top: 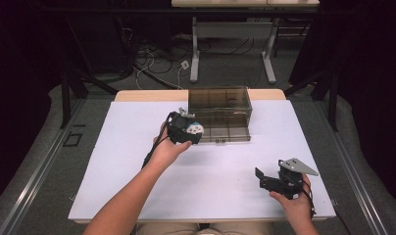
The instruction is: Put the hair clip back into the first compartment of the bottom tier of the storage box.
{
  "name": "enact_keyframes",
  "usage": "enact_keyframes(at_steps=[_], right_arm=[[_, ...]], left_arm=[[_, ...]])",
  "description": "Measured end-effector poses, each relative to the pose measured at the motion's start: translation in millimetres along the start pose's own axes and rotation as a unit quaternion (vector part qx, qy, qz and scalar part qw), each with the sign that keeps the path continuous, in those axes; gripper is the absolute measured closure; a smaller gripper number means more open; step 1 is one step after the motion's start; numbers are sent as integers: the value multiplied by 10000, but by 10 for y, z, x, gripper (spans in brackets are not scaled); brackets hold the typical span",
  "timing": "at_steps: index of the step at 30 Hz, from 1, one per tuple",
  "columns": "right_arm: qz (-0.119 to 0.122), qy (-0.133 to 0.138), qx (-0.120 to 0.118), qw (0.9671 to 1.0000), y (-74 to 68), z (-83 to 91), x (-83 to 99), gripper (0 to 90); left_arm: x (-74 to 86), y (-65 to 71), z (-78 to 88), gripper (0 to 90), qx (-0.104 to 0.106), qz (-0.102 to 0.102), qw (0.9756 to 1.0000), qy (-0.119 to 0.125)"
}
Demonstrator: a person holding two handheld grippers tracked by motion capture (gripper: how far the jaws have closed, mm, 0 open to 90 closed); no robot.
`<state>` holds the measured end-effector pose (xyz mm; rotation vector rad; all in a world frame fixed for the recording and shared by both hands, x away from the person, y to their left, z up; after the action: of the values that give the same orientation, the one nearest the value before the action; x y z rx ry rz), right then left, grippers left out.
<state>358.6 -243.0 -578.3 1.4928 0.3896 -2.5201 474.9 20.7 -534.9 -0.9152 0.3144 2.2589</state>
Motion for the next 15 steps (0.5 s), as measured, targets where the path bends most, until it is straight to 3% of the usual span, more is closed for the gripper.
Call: enact_keyframes(at_steps=[2,15], right_arm=[[-1,-13,-5,10000,0,1,2,69],[3,-22,-18,10000,-3,-1,5,68]], left_arm=[[-10,-12,-7,334,-28,-78,10000,-14],[-78,-56,-60,334,-126,-87,9999,-21]])
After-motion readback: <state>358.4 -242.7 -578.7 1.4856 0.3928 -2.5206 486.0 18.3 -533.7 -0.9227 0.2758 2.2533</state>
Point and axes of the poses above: each handheld gripper's, and its own axes: z roughly backward along the jaws, x roughly out of its underside, y roughly to its right, the point moved 9 cm from there along -z, roughly forward along the jaws, and after that the axes turned 3 degrees about -z, right-handed, at the moved point
